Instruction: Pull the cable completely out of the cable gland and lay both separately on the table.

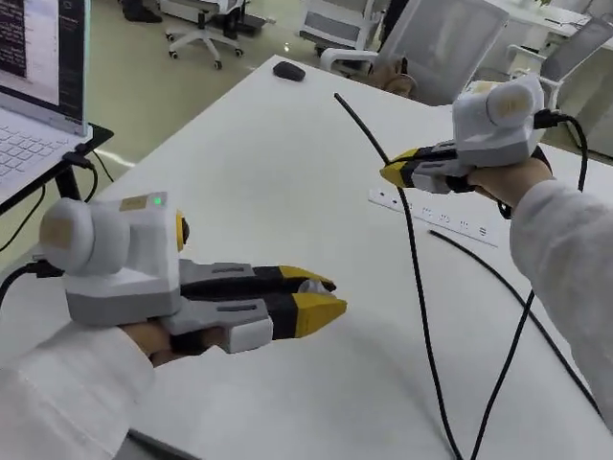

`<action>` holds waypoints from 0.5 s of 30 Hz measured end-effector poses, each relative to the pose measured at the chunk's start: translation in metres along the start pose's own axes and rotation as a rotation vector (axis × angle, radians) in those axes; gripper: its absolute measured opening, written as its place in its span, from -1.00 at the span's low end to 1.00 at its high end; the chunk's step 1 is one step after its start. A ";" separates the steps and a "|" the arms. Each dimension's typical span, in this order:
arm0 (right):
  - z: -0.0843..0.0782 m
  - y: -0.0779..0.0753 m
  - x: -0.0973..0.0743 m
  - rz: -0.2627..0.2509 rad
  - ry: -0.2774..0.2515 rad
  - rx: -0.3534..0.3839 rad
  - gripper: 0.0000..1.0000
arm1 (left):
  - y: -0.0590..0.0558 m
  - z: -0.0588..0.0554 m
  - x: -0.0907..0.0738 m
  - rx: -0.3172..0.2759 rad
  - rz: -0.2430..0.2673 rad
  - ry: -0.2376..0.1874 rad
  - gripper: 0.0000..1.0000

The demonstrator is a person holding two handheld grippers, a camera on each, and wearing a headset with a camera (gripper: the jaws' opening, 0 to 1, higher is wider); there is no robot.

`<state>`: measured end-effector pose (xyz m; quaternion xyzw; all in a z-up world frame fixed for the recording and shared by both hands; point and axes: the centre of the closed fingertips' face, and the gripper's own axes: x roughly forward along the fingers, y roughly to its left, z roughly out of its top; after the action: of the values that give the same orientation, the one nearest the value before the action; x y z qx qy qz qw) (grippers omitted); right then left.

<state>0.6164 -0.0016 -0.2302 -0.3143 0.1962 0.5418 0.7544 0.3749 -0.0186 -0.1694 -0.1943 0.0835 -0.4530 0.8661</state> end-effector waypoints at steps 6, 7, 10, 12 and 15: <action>-0.029 0.024 0.068 0.077 0.069 0.034 -0.93 | 0.009 -0.003 -0.002 -0.057 0.022 -0.010 -0.65; -0.033 0.028 0.077 0.085 0.081 0.035 -0.93 | 0.009 -0.003 -0.002 -0.058 0.023 -0.009 -0.65; -0.050 0.041 0.110 0.131 0.128 0.049 -0.93 | 0.013 -0.007 -0.003 -0.071 0.039 0.002 -0.65; -0.059 0.051 0.126 0.164 0.159 0.078 -0.93 | 0.018 -0.008 -0.004 -0.082 0.049 0.003 -0.65; -0.069 0.054 0.146 0.182 0.189 0.068 -0.93 | 0.023 -0.009 -0.005 -0.112 0.060 -0.001 -0.65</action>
<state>0.6182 0.0640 -0.3874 -0.3190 0.3123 0.5689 0.6907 0.3868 -0.0054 -0.1877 -0.2399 0.1141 -0.4212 0.8672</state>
